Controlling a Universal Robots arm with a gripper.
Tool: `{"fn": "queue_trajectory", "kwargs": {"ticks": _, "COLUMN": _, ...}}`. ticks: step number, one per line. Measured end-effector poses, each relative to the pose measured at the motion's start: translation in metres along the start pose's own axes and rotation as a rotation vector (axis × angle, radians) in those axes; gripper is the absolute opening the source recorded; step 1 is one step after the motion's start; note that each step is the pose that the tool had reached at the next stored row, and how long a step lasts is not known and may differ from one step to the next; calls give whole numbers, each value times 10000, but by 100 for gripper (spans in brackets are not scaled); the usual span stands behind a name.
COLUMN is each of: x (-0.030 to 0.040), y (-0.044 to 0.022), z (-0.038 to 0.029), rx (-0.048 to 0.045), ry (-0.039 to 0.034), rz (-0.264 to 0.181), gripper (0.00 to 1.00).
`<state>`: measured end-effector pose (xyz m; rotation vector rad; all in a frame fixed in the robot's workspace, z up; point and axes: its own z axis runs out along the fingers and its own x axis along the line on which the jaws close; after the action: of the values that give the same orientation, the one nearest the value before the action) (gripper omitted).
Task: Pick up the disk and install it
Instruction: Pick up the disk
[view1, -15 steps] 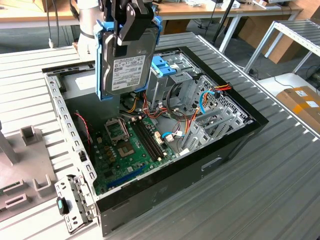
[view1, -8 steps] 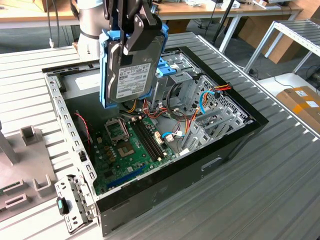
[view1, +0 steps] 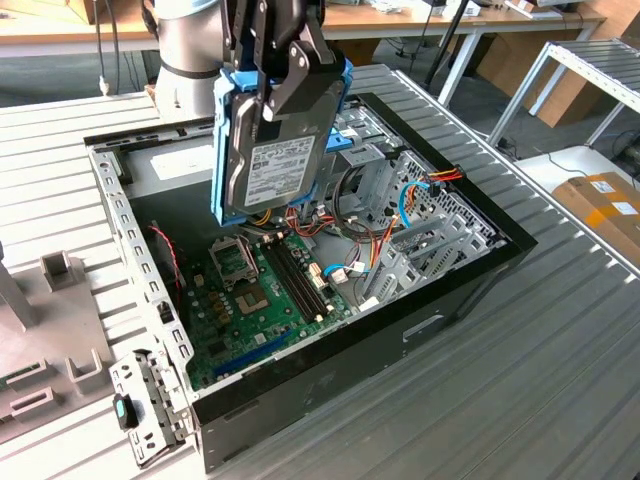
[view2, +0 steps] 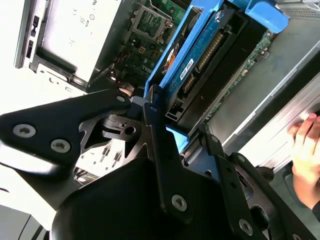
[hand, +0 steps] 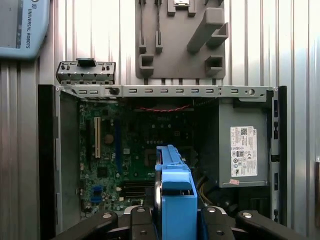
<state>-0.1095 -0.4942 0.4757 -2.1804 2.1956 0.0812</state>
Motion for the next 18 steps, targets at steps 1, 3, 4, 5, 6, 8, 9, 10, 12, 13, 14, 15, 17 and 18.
{"fn": "queue_trajectory", "kwargs": {"ticks": 1, "x": 12, "y": -8, "z": 0, "rx": -1, "ry": 1, "rz": 0, "gripper": 37}}
{"fn": "queue_trajectory", "kwargs": {"ticks": 3, "x": 39, "y": -35, "z": 2, "rx": 0, "ry": 1, "rz": 0, "gripper": 37}}
{"fn": "queue_trajectory", "kwargs": {"ticks": 4, "x": 56, "y": -53, "z": 4, "rx": 0, "ry": 0, "rz": 0, "gripper": 37}}
{"fn": "queue_trajectory", "kwargs": {"ticks": 5, "x": 71, "y": -68, "z": 5, "rx": 0, "ry": 0, "rz": 0, "gripper": 37}}
{"fn": "queue_trajectory", "kwargs": {"ticks": 6, "x": 84, "y": -83, "z": 6, "rx": 0, "ry": 0, "rz": 0, "gripper": 37}}
{"fn": "queue_trajectory", "kwargs": {"ticks": 8, "x": 101, "y": -106, "z": 8, "rx": 0, "ry": 0, "rz": 0, "gripper": 37}}
{"fn": "queue_trajectory", "kwargs": {"ticks": 9, "x": 117, "y": -126, "z": 10, "rx": 0, "ry": 0, "rz": 0, "gripper": 37}}
{"fn": "queue_trajectory", "kwargs": {"ticks": 10, "x": 130, "y": -142, "z": 11, "rx": 0, "ry": 0, "rz": 0, "gripper": 37}}
{"fn": "queue_trajectory", "kwargs": {"ticks": 12, "x": 164, "y": -176, "z": 13, "rx": 0, "ry": 0, "rz": 0, "gripper": 37}}
{"fn": "queue_trajectory", "kwargs": {"ticks": 13, "x": 176, "y": -186, "z": 13, "rx": 0, "ry": 1, "rz": 0, "gripper": 37}}
{"fn": "queue_trajectory", "kwargs": {"ticks": 14, "x": 188, "y": -196, "z": 14, "rx": 0, "ry": 1, "rz": 0, "gripper": 37}}
{"fn": "queue_trajectory", "kwargs": {"ticks": 15, "x": 196, "y": -203, "z": 15, "rx": 0, "ry": 1, "rz": 0, "gripper": 37}}
{"fn": "queue_trajectory", "kwargs": {"ticks": 17, "x": 221, "y": -227, "z": 17, "rx": 0, "ry": 0, "rz": 0, "gripper": 37}}
{"fn": "queue_trajectory", "kwargs": {"ticks": 18, "x": 237, "y": -243, "z": 18, "rx": 0, "ry": 0, "rz": 1, "gripper": 37}}
